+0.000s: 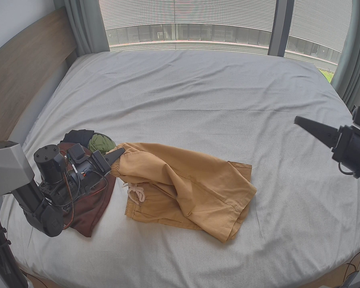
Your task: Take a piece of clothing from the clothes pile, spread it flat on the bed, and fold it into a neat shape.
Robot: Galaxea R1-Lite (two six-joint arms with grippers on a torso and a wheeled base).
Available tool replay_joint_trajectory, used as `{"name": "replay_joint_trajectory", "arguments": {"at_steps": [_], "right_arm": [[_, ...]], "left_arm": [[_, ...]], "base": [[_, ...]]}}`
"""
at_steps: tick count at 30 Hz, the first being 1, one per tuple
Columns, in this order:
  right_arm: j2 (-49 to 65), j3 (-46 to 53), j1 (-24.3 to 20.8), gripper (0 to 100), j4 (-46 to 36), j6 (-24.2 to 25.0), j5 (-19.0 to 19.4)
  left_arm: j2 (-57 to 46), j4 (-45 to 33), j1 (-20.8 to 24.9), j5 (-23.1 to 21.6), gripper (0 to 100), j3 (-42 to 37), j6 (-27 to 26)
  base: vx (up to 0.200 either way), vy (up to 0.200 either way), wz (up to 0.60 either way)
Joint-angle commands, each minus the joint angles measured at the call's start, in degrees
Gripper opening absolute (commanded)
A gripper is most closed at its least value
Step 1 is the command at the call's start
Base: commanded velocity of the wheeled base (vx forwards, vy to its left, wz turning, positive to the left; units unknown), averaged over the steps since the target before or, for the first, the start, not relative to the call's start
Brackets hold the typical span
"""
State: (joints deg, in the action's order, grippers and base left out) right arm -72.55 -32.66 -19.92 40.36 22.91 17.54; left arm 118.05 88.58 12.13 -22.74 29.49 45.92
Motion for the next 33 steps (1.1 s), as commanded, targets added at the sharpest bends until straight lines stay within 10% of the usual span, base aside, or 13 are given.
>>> {"name": "replay_joint_trajectory", "arguments": {"at_steps": [1,33], "right_arm": [[-13.7,1.8,-0.5,100,6.1,2.2,2.6],[-48.0,12.8,2.9,100,39.4,8.4,11.4]], "left_arm": [[-0.1,0.0,-0.1,0.1,0,0.2,0.0],[0.5,0.0,-1.0,0.1,0,0.2,-0.1]], "base": [[0.000,0.000,0.00],[0.000,0.000,0.00]]}}
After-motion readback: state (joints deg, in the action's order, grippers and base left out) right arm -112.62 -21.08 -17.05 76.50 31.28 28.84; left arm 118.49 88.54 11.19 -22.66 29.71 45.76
